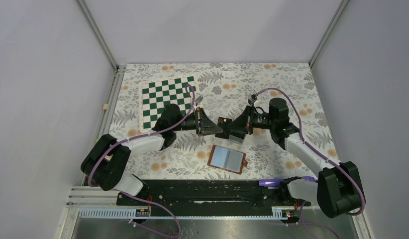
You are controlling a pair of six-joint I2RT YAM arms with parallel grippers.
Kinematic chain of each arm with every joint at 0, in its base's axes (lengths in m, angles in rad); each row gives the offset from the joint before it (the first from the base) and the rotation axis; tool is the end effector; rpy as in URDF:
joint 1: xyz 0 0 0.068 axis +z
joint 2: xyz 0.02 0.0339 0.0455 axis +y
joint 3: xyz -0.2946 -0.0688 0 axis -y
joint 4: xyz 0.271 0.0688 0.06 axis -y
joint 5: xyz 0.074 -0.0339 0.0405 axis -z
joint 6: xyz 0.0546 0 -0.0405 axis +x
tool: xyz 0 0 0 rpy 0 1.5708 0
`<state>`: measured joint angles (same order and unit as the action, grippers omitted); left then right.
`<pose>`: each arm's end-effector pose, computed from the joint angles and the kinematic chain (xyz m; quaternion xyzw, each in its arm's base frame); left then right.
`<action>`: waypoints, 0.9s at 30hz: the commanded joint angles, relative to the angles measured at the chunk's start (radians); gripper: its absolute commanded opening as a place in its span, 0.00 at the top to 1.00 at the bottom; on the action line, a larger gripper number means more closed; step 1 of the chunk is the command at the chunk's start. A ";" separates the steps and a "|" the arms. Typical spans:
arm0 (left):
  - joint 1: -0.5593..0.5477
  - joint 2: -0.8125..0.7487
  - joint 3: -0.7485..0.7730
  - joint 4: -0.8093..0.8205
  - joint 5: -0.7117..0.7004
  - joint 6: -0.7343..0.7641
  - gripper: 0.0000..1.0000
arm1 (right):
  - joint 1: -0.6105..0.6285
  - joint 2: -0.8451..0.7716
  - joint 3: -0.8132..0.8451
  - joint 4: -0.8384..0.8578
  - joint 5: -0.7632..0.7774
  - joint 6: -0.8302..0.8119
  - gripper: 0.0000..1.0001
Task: Put the credit cards into the card holder
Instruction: Insert the credit card into the card holder.
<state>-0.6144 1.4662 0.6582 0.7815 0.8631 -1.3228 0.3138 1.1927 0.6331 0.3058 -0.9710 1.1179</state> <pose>0.2452 -0.2237 0.2491 0.0480 0.7116 -0.6920 0.1120 0.2469 0.1275 0.2680 0.0109 0.7555 0.6337 0.1662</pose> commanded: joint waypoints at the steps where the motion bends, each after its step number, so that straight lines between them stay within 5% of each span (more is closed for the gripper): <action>1: -0.003 -0.016 -0.002 0.084 0.024 -0.006 1.00 | -0.002 0.020 0.033 0.050 -0.054 0.022 1.00; 7: -0.004 -0.027 0.001 -0.052 -0.003 0.083 0.80 | -0.002 -0.018 0.046 -0.184 0.007 -0.145 1.00; 12: -0.004 -0.046 0.095 -0.694 -0.202 0.489 0.73 | -0.002 -0.097 -0.053 -0.300 0.171 -0.251 1.00; 15: -0.004 -0.014 0.101 -0.896 -0.323 0.609 0.73 | -0.001 -0.133 -0.153 -0.298 0.254 -0.255 1.00; 27: -0.024 0.161 -0.018 -0.847 -0.372 0.571 0.76 | 0.026 -0.065 -0.303 -0.218 0.423 -0.287 1.00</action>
<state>-0.6205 1.6012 0.6735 -0.1028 0.5243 -0.7578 0.3260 1.1152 0.3496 0.0273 -0.6327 0.8516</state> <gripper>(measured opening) 0.255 0.020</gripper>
